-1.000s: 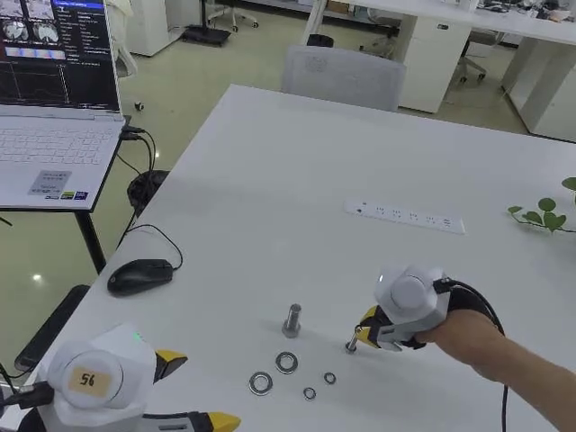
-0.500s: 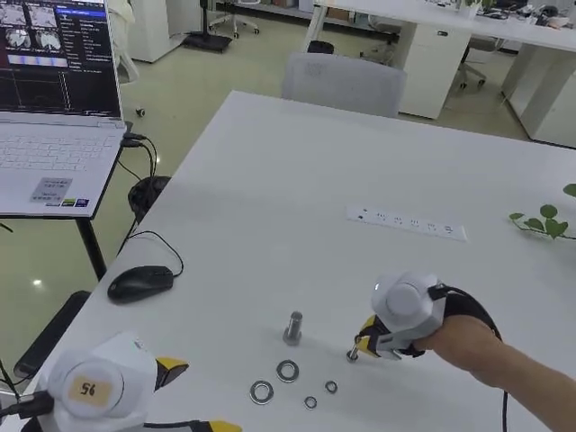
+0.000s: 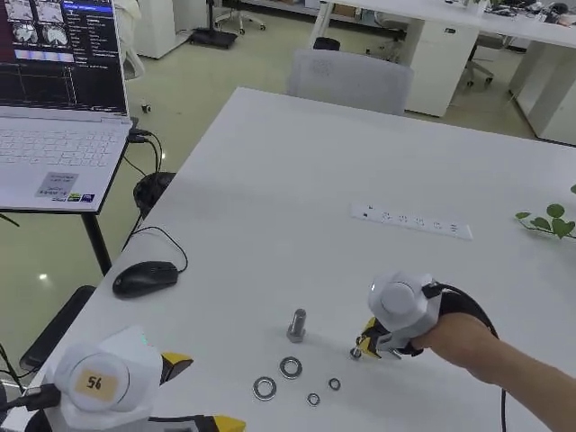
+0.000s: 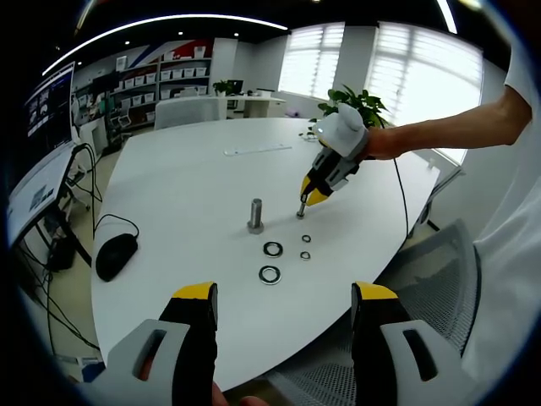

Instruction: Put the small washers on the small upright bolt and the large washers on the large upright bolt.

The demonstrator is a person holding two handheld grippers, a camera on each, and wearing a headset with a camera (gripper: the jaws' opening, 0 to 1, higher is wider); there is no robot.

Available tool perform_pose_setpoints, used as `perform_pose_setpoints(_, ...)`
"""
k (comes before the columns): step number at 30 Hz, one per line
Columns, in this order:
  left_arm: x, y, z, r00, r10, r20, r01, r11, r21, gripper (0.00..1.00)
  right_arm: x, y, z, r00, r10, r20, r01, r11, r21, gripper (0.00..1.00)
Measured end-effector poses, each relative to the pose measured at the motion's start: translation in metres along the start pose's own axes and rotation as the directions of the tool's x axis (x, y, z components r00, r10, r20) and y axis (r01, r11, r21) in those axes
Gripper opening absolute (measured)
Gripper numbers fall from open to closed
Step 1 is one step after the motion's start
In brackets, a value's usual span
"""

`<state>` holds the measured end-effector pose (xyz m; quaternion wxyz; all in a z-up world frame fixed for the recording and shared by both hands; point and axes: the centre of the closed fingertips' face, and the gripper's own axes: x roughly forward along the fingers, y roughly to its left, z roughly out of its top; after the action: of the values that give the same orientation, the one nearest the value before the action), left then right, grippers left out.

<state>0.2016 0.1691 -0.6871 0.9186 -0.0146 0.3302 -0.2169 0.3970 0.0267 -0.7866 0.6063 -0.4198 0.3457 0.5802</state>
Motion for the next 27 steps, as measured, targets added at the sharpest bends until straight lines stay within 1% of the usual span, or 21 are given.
perform_pose_setpoints(9, -0.001, 0.004, 0.003, 0.9999, 0.011, 0.009, -0.011, 1.0, -0.005, 0.63, 0.014, 0.002, -0.006, 0.9998, 0.005, -0.02, -0.004, 1.0, 0.019, 0.13)
perform_pose_setpoints(15, 0.005, 0.005, 0.008, 0.9998, 0.007, 0.016, -0.007, 1.0, 0.002, 0.63, 0.023, 0.005, -0.014, 0.9988, -0.001, -0.048, 0.002, 1.0, 0.027, 0.13)
perform_pose_setpoints(20, 0.012, 0.002, 0.011, 0.9999, -0.005, 0.016, 0.005, 1.0, 0.011, 0.64, 0.026, 0.006, -0.017, 0.999, 0.005, -0.045, -0.003, 0.999, 0.053, 0.14)
perform_pose_setpoints(23, 0.014, 0.001, 0.012, 0.9998, -0.009, 0.017, 0.009, 1.0, 0.014, 0.64, 0.027, 0.006, -0.018, 0.9989, 0.004, -0.047, -0.001, 0.999, 0.046, 0.16)
perform_pose_setpoints(27, 0.019, 0.001, 0.011, 0.9997, -0.015, 0.017, 0.015, 1.0, 0.013, 0.64, 0.026, 0.006, -0.018, 0.9993, 0.008, -0.038, -0.005, 0.997, 0.071, 0.18)
